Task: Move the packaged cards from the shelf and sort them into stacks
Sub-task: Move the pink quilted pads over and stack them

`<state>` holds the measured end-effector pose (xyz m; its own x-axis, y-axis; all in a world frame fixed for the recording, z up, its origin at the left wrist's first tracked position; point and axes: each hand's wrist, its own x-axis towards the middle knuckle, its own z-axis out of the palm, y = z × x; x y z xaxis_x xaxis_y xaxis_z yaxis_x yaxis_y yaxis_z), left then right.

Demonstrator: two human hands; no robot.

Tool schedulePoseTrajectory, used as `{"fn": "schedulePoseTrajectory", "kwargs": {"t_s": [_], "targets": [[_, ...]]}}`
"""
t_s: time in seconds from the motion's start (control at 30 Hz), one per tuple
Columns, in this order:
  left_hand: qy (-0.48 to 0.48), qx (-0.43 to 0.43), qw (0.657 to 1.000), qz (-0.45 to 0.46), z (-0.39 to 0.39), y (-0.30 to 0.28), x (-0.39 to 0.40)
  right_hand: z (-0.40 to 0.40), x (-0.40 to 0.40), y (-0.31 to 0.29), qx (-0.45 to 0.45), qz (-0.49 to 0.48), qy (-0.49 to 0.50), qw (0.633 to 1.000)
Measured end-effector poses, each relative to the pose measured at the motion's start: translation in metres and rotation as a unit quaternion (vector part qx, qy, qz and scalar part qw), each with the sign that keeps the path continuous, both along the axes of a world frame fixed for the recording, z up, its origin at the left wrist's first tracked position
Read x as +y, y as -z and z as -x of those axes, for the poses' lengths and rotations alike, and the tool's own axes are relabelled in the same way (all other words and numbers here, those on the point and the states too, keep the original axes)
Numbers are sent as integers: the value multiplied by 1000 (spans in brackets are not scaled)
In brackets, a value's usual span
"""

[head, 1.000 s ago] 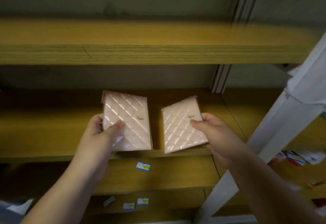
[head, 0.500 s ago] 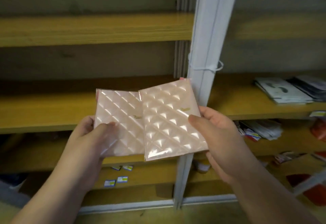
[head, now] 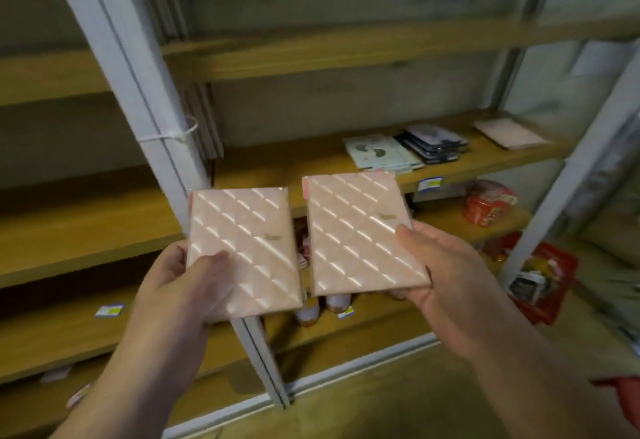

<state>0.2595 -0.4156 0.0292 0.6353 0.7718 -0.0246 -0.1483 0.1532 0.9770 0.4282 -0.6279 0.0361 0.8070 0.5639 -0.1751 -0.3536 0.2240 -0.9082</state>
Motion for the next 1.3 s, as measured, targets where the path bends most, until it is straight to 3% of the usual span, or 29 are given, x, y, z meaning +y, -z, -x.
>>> {"fn": "schedulePoseTrajectory", "kwargs": {"t_s": [0.37,0.63,0.93,1.17,1.3], "targets": [[162,16,986,36,-170,13,-80,-106,-110,14,3,-12,124,992],[167,34,983,62,-325,22,-107,-212,-150,4,8,51,201,978],[248,45,966,59,-488,23,-138,-328,-181,2,11,-11,305,952],[251,65,966,-6,-584,18,-181,-415,-217,24,41,-22,266,963],[210,79,968,-116,-640,9,-209,-464,-230,25,67,-12,233,970]]}}
